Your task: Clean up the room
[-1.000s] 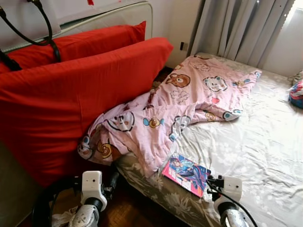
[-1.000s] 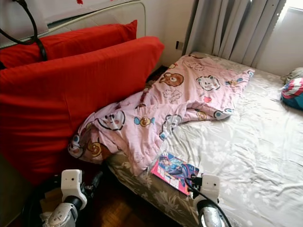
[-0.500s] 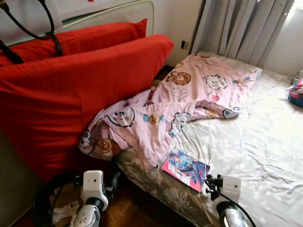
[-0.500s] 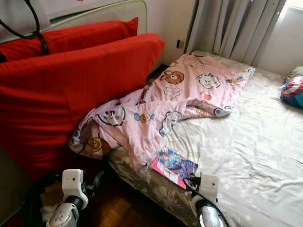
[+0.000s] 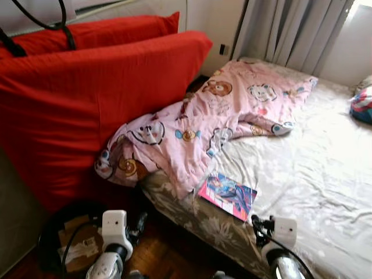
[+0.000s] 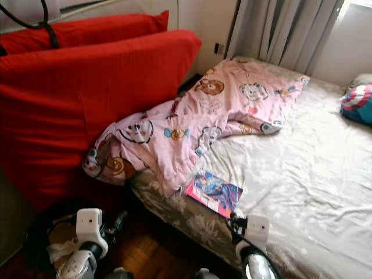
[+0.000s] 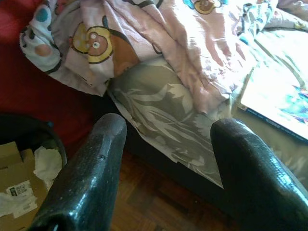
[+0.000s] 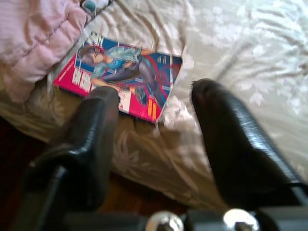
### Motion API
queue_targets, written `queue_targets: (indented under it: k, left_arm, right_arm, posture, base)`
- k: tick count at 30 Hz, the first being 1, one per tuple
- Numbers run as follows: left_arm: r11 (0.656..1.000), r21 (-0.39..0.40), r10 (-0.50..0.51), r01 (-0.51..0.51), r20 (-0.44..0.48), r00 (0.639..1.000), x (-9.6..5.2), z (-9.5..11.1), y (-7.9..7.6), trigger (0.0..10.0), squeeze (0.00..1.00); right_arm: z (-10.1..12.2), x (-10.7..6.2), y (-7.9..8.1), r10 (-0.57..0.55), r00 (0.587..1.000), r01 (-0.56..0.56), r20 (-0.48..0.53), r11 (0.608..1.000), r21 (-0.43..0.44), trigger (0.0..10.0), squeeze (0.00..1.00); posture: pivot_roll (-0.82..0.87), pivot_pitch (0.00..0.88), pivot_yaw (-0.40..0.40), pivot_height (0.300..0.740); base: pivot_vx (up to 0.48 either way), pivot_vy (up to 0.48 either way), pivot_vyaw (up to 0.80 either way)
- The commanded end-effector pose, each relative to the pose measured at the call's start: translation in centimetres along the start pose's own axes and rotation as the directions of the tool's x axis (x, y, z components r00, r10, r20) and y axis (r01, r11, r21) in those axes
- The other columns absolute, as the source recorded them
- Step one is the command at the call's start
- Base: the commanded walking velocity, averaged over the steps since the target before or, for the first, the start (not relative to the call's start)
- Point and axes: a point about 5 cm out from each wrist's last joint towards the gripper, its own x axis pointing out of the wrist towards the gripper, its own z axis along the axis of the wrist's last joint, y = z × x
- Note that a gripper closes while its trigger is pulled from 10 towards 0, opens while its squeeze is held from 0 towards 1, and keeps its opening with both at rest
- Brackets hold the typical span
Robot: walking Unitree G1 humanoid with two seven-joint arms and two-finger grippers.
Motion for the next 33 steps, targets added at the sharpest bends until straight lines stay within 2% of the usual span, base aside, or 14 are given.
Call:
queue_targets:
  k: [1,2,3,4,6,33]
  left_arm:
    - [1.0,-0.004,-0.005,0.005,-0.007,1.0,-0.05,-0.07,-0.19,10.0,0.0]
    - [1.0,-0.004,-0.005,0.005,-0.006,1.0,-0.05,-0.05,-0.2,10.0,0.0]
    - [1.0,-0.005,-0.005,0.005,-0.005,1.0,-0.03,-0.02,-0.21,10.0,0.0]
    - [1.0,-0.005,-0.006,0.006,-0.005,1.0,-0.02,0.0,-0.21,10.0,0.0]
    - [1.0,-0.004,-0.006,0.006,-0.005,1.0,0.0,0.01,-0.22,10.0,0.0]
    - [1.0,-0.006,-0.015,0.015,-0.016,1.0,0.09,0.0,-0.36,10.0,0.0]
  right_arm:
    - [0.26,-0.02,-0.08,0.001,1.0,-0.001,0.008,1.0,0.004,10.0,1.0]
    - [0.23,-0.01,-0.11,0.002,1.0,-0.002,0.005,1.0,-0.003,10.0,1.0]
    - [0.17,0.04,-0.19,0.001,1.0,-0.001,-0.001,1.0,-0.008,10.0,0.62]
    - [0.13,0.07,-0.25,-0.001,1.0,0.0,-0.004,1.0,-0.012,10.0,0.62]
    - [0.02,0.11,-0.36,-0.002,1.0,0.002,-0.012,1.0,-0.015,10.0,0.0]
    - [-0.1,-0.1,0.26,0.005,1.0,-0.005,-0.008,1.0,-0.014,10.0,0.0]
  posture:
    - [-0.05,0.087,-0.078,0.66]
    - [-0.05,0.086,-0.077,0.66]
    - [-0.05,0.088,-0.077,0.66]
    - [-0.05,0.088,-0.077,0.66]
    - [-0.05,0.088,-0.076,0.66]
    - [-0.05,0.085,-0.073,0.66]
  base:
    - [0.0,0.0,0.0]
    - [0.0,0.0,0.0]
    - [0.0,0.0,0.0]
    - [0.0,0.0,0.0]
    - [0.0,0.0,0.0]
    - [0.0,0.0,0.0]
